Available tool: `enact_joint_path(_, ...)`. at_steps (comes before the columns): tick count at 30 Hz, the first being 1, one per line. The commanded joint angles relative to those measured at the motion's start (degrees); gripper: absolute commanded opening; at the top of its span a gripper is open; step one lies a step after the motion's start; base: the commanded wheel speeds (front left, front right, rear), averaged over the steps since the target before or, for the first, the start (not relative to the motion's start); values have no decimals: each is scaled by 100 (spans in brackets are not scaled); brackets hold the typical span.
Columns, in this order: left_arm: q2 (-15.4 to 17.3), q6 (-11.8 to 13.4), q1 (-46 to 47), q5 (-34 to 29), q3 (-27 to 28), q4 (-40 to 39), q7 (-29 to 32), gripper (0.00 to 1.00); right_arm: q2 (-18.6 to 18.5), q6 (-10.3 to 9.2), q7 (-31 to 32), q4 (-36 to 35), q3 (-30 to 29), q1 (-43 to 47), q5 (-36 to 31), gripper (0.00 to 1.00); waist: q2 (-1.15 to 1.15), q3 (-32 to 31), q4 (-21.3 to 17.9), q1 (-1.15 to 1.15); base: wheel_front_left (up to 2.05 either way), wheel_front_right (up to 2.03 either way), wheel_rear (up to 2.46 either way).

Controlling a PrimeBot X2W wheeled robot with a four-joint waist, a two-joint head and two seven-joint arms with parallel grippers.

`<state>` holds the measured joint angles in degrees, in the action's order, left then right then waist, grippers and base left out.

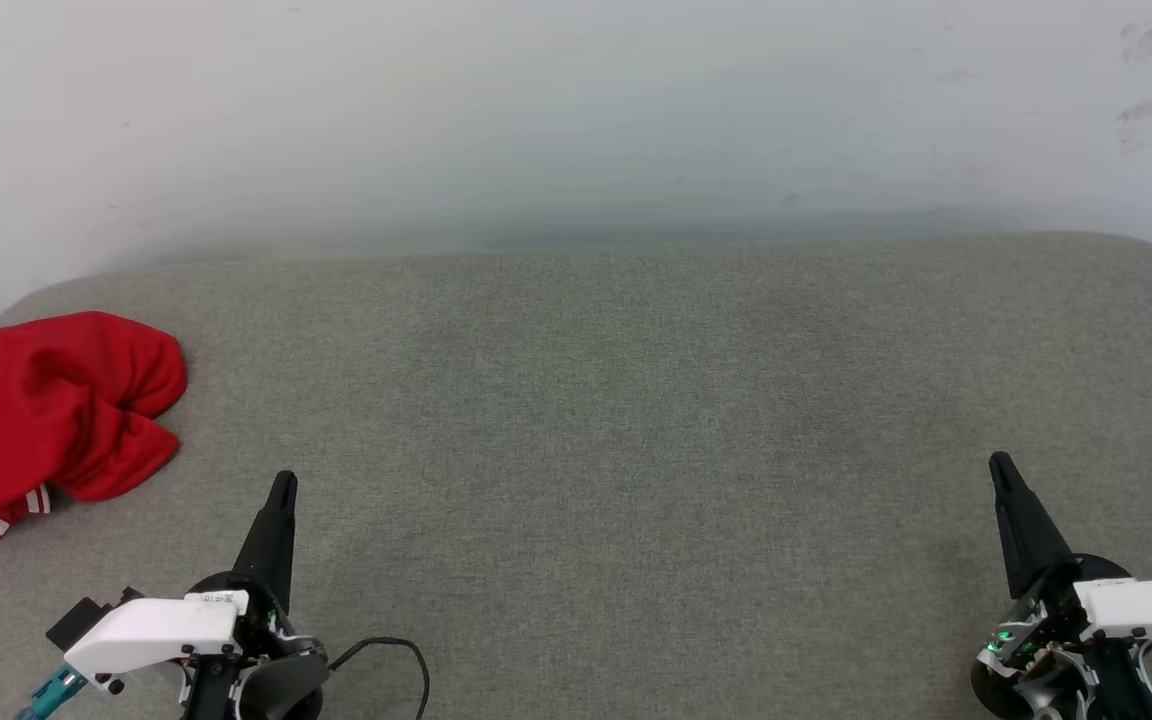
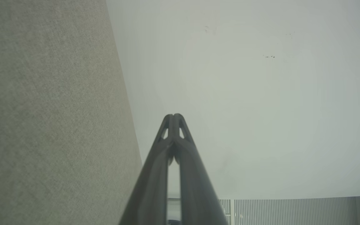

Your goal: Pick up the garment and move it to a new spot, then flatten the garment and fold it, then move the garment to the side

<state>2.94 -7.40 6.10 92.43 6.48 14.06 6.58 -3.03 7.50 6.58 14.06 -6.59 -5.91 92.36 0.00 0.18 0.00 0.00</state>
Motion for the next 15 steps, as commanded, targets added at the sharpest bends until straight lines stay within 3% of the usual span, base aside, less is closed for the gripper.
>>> enact_joint_path(1,-8,-17,34,-11,20,3,13,0,29,-2,0,2,3,-64,9,0,0,0,0,0,0,0,0)
enact_joint_path(10,-8,-17,34,-10,19,3,12,0,28,-2,0,2,3,-64,9,0,0,0,0,0,0,0,0)
enact_joint_path(11,-2,1,-7,0,-3,14,-3,100,0,0,-2,12,2,9,-4,100,0,0,0,0,0,0,0)
enact_joint_path(15,-20,3,-156,-6,-37,160,-28,100,2,-1,-23,163,18,168,-27,100,0,2,-1,0,0,0,0)
